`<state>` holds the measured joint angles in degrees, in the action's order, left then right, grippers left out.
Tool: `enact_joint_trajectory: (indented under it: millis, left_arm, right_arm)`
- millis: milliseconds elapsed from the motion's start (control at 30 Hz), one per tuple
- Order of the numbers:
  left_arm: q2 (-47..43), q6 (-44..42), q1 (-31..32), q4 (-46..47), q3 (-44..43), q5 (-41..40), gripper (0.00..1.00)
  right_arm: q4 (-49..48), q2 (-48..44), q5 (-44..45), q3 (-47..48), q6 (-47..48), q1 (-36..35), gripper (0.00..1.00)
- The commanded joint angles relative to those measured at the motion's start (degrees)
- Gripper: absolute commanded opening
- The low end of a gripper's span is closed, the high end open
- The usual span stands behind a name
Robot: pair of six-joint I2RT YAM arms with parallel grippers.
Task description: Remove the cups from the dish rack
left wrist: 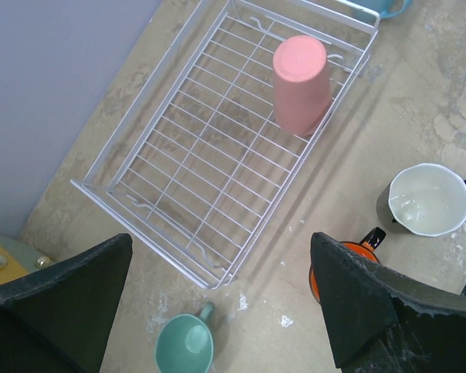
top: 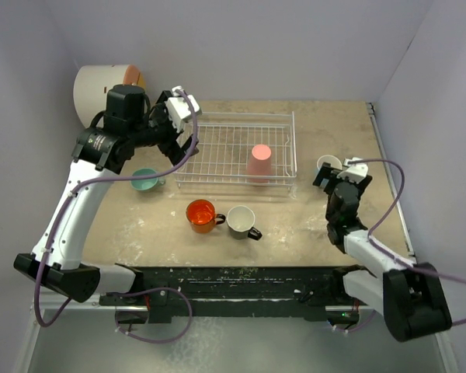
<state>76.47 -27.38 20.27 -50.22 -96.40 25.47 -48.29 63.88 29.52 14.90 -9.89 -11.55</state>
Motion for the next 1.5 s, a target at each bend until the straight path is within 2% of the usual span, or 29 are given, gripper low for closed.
enact_joint_trajectory:
  millis: [0,133,300,400,533,767,1000,1200,1333,1400,1467]
  left_arm:
    - [-0.2,1.3,-0.4,1.8,-1.7,1.6,0.99]
    - [0.3,2.2,-0.4,1.7,-1.0,1.4,0.99]
    - [1.0,3.5,-0.9,2.3,0.1,1.2,0.99]
    - [1.1,4.5,-1.6,2.8,1.0,1.8,0.99]
    - [0.7,4.5,-2.0,3.3,3.1,2.6,0.99]
    - [-0.1,3.1,-2.1,4.4,5.3,1.8,0.99]
    - [-0.3,2.5,-2.1,4.8,6.1,1.2,0.99]
    - [-0.5,1.5,-2.1,5.2,6.5,1.4,0.99]
    - [-2.8,-3.4,-2.1,7.4,11.0,1.0,0.99]
    - [-4.8,-7.2,-2.1,9.5,14.9,0.5,0.99]
    - [-6.4,-10.3,-2.2,11.4,19.3,0.1,0.99]
  right_arm:
    - [15.2,-10.1,4.4,9.6,-2.7,0.1,1.00]
    - [22.7,-13.4,-6.6,17.7,-2.7,-0.2,1.00]
    - [37.4,-2.0,-16.9,33.0,-0.9,-7.2,1.00]
    - [41.9,3.1,-21.8,39.8,-0.9,-11.5,1.00]
    - [52.8,10.9,-23.1,50.2,-3.4,-15.5,1.00]
    - [55.0,17.4,-24.8,54.1,-4.1,-18.8,0.99]
    - [57.6,23.4,-20.9,55.5,-3.3,-20.6,0.90]
    - [56.4,25.3,-17.2,55.7,-1.9,-20.8,0.78]
    - [55.4,25.8,-18.3,57.3,-1.1,-20.9,0.62]
    - [55.3,26.2,-19.5,58.2,-1.2,-20.9,0.47]
    - [55.7,26.3,-20.1,59.3,-1.9,-20.9,0.24]
